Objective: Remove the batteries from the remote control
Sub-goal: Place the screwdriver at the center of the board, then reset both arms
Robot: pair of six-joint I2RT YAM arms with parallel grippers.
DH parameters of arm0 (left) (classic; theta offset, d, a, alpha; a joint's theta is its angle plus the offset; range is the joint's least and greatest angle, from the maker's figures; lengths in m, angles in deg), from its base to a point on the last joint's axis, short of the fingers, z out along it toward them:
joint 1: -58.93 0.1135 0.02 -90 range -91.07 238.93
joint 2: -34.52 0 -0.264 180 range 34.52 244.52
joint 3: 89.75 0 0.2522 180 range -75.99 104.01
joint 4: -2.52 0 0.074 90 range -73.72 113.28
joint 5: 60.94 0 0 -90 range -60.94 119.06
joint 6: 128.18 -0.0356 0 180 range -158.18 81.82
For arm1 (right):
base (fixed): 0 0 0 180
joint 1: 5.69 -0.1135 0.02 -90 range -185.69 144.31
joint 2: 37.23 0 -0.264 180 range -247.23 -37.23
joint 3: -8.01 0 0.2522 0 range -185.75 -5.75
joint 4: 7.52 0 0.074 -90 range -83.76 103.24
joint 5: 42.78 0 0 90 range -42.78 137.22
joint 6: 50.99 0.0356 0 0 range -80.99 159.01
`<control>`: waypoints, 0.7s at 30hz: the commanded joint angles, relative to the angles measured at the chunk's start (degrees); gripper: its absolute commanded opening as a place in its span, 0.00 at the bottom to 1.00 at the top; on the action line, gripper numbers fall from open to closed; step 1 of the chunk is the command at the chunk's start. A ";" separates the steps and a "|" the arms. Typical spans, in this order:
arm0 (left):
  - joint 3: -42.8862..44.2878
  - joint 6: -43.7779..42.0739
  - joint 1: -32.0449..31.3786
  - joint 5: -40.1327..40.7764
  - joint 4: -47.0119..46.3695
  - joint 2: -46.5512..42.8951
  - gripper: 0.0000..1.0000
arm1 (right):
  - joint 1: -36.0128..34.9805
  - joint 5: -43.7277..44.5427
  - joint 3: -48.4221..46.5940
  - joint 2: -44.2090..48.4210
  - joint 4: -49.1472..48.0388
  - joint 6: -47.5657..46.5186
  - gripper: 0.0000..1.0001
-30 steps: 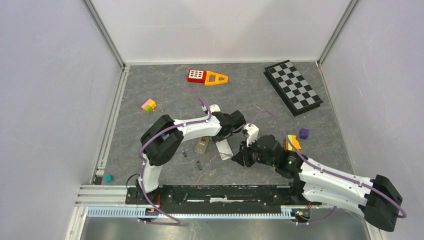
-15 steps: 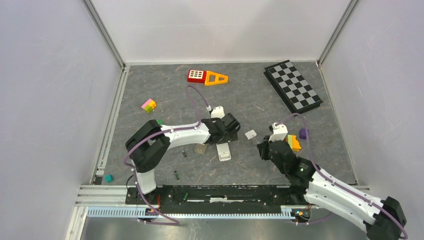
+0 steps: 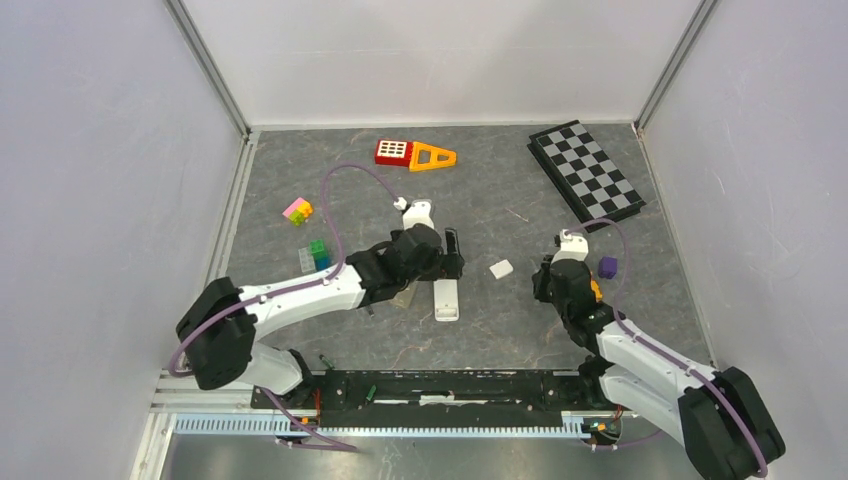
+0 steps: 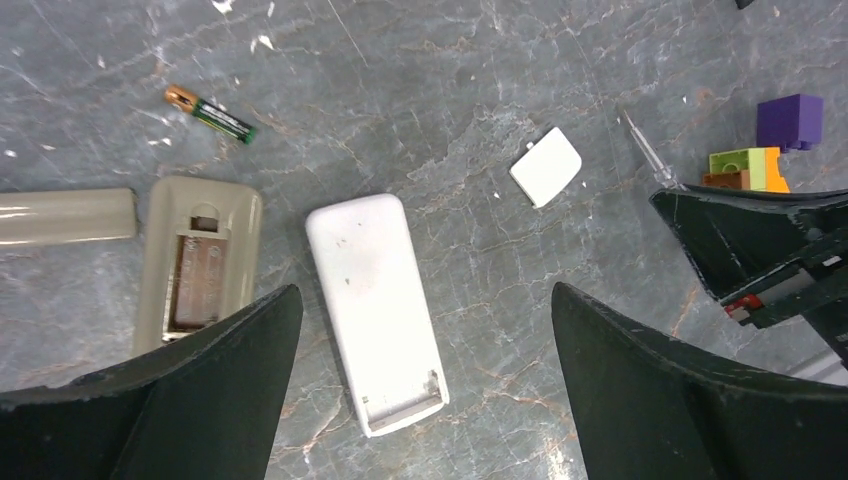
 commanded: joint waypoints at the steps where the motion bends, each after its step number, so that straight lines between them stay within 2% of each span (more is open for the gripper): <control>1: -1.86 -5.66 1.44 2.56 -0.28 -4.08 1.00 | 0.40 -8.31 4.96 -4.12 -2.99 0.30 0.08; 4: -3.70 -5.84 3.12 3.61 0.74 -7.34 1.00 | 0.42 -10.42 7.51 -4.44 -2.93 0.97 0.17; 8: -5.75 -6.09 7.38 2.75 2.69 -11.05 1.00 | 0.40 -11.84 9.17 -3.33 -2.51 1.20 0.38; 10: -6.85 -6.43 9.74 1.59 3.51 -12.81 1.00 | 0.40 -12.05 8.78 -3.03 -1.99 0.65 0.44; 17: -8.05 -9.04 17.79 -1.09 7.12 -19.57 1.00 | 0.40 -10.60 -0.92 -0.71 4.77 -3.02 0.63; 19: -7.80 -10.10 18.52 -1.06 7.62 -20.36 1.00 | 0.38 -9.14 -4.26 0.63 7.48 -4.74 0.73; 21: -7.26 -10.15 18.66 1.11 8.85 -20.82 1.00 | 0.40 -6.69 -8.06 2.10 9.19 -6.31 0.90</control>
